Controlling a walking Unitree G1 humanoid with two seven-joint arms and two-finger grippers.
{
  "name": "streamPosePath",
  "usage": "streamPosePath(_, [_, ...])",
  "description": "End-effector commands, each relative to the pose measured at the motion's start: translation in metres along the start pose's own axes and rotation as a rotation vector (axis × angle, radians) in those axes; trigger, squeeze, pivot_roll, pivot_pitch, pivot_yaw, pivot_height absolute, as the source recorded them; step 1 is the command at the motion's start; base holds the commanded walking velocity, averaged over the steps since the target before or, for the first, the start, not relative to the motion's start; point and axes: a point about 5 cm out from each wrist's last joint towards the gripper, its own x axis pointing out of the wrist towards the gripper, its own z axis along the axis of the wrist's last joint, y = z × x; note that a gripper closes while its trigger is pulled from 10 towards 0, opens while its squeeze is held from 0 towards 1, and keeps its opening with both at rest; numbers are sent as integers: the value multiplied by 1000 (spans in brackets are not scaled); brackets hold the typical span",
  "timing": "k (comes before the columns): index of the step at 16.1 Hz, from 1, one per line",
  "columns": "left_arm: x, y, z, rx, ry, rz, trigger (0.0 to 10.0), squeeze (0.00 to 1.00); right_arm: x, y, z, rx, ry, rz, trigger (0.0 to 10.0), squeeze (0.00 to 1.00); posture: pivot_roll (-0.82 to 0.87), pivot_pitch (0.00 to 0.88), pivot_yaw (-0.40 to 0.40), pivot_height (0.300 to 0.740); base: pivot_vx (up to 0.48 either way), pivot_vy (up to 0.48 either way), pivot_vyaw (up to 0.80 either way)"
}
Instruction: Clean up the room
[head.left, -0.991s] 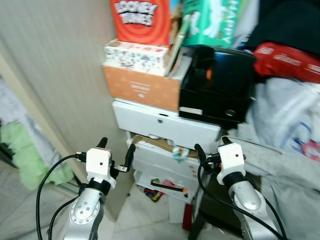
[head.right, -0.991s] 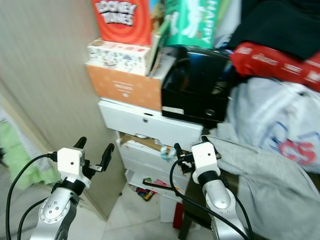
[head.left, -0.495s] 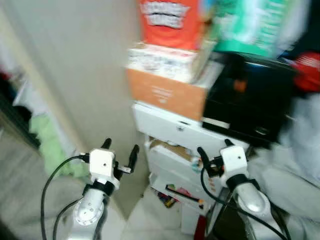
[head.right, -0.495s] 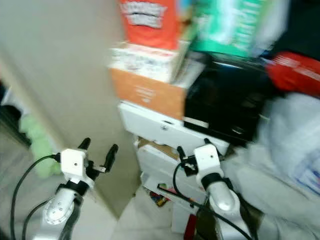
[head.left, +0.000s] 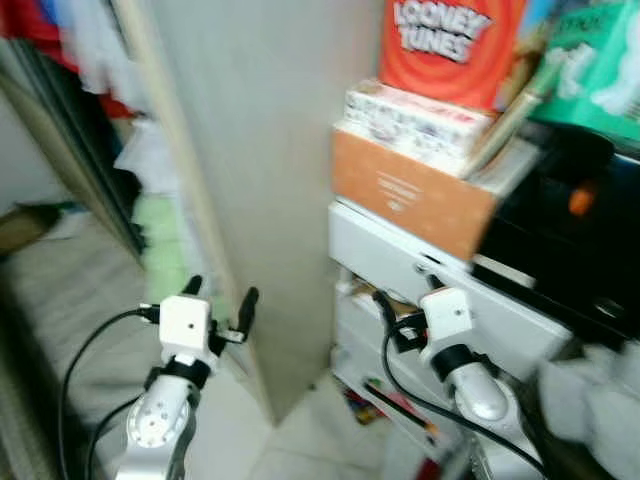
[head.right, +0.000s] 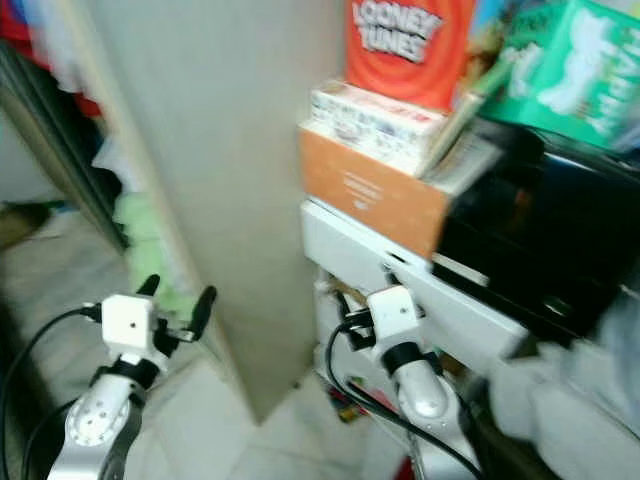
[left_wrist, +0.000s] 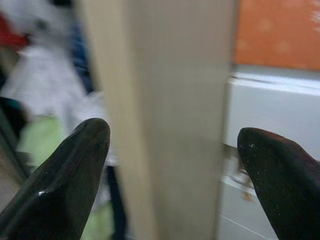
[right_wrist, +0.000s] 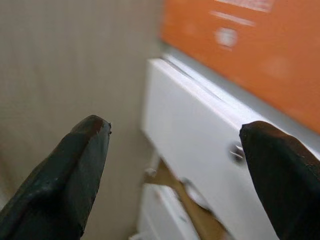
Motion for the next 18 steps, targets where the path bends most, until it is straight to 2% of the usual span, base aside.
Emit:
streamPosePath(1, [-2,-4,-1,-17,5,-7,10000,0,-1,-6,-2,-3,7,-16,10000,0,28,8,31,740,0,0,800])
streamPosePath(18, [0,-5,-2,-31,7,-10,10000,0,0,-5,-2,-11,6,0,10000,0,32,0,25,740,0,0,800])
